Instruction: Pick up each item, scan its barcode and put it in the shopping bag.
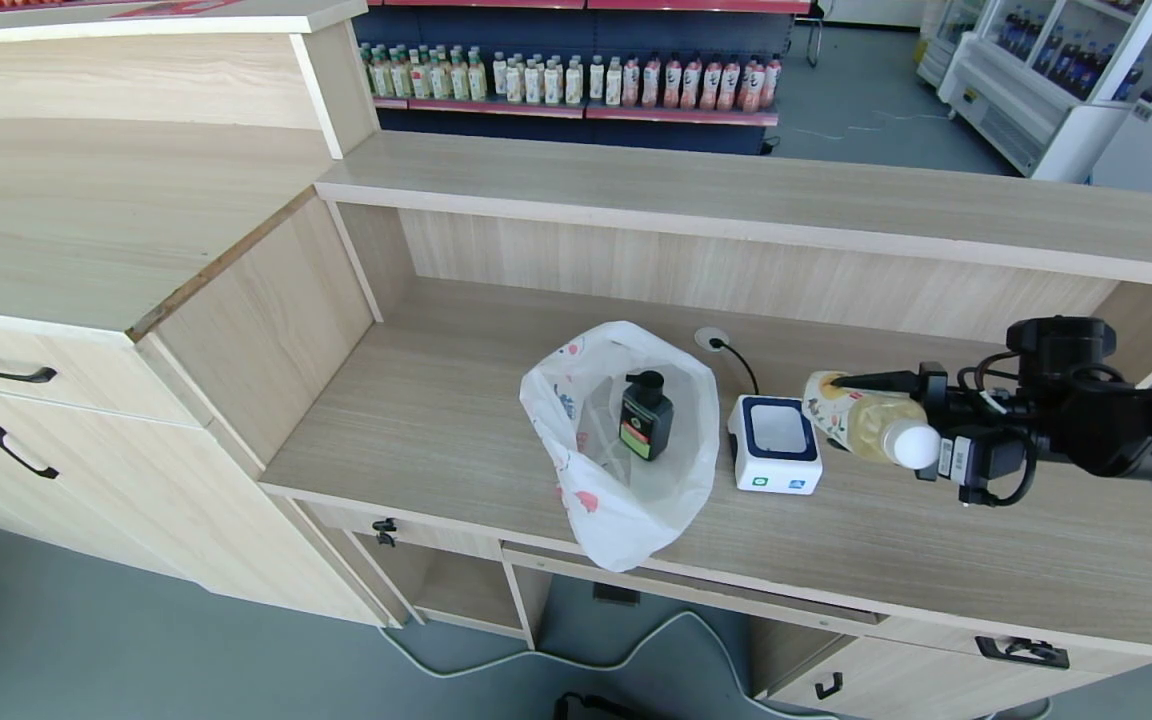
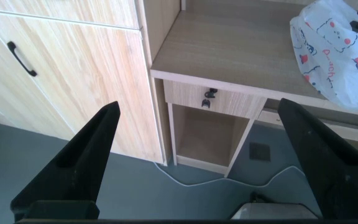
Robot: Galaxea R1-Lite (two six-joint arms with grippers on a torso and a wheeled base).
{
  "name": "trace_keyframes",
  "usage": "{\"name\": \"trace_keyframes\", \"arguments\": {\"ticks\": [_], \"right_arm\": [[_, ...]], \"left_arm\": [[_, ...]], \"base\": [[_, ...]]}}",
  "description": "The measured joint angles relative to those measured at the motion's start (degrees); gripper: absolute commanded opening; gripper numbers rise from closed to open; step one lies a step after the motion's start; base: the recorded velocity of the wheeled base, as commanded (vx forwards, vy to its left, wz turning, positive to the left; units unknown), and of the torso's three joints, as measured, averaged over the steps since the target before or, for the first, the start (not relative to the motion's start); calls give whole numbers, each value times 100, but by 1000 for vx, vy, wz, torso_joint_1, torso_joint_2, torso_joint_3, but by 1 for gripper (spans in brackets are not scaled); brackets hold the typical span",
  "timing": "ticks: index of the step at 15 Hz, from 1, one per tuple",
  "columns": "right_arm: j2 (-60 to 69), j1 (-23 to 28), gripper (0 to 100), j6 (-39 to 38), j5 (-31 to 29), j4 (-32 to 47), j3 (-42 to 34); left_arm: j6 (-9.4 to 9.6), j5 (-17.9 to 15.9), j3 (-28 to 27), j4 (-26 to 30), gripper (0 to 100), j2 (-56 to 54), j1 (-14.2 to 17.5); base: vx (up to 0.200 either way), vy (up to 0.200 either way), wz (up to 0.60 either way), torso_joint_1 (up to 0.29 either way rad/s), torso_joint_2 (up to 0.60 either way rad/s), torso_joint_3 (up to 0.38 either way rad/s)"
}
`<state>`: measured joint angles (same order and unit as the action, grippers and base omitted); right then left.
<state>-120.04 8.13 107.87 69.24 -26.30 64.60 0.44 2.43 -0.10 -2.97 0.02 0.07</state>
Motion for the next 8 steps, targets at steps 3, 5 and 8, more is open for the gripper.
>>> {"name": "trace_keyframes", "arguments": {"ticks": [3,5,8], "right_arm": [[-82,-4,0,2,-22,7,43],[-99,-4,0,-4,-38,22,56],[-129,-15,0,-20,-52,20,185]], "left_arm": [[0,0,0,0,100,-2,0],[0,0,0,0,100,-2,0],[0,0,0,0,100,0,0]], "base": [[0,0,0,0,0,0],[0,0,0,0,0,0],[0,0,0,0,0,0]]}}
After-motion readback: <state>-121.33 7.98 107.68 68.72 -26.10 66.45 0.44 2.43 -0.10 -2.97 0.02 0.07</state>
